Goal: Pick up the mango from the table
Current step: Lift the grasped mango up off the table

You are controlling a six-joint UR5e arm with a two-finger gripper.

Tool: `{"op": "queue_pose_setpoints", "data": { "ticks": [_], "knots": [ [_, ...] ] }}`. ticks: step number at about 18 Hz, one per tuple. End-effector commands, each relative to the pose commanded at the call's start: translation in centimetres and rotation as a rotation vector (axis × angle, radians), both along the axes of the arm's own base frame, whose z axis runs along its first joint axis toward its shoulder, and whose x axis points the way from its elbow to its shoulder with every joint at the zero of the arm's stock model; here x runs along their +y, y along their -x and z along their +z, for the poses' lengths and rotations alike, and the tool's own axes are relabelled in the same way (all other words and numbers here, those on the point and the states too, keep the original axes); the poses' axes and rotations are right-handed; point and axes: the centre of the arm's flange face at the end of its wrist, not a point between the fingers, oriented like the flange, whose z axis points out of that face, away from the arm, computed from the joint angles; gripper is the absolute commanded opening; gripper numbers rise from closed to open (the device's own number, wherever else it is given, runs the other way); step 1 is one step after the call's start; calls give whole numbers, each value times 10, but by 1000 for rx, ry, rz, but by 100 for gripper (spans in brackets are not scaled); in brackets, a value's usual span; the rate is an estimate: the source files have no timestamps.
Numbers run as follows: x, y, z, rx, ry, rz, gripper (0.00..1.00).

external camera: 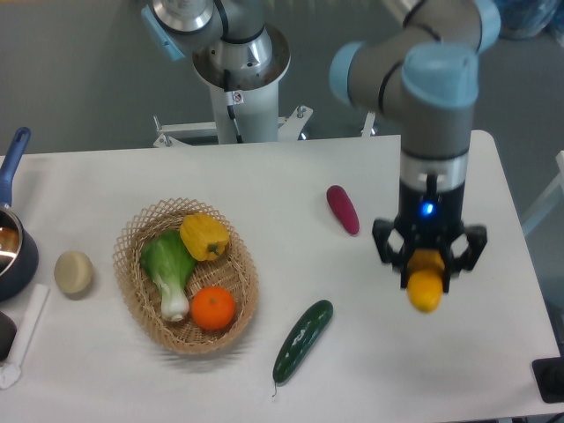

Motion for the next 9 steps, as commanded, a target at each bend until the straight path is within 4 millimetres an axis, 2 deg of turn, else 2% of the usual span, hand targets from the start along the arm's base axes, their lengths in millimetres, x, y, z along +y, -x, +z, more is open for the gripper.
{"op": "queue_pose_setpoints", "data": {
  "ticks": [2,9],
  "knots": [
    [-7,1,1,-11,26,-33,36],
    [-6,-1,4,6,56,-111,36]
  ]
}}
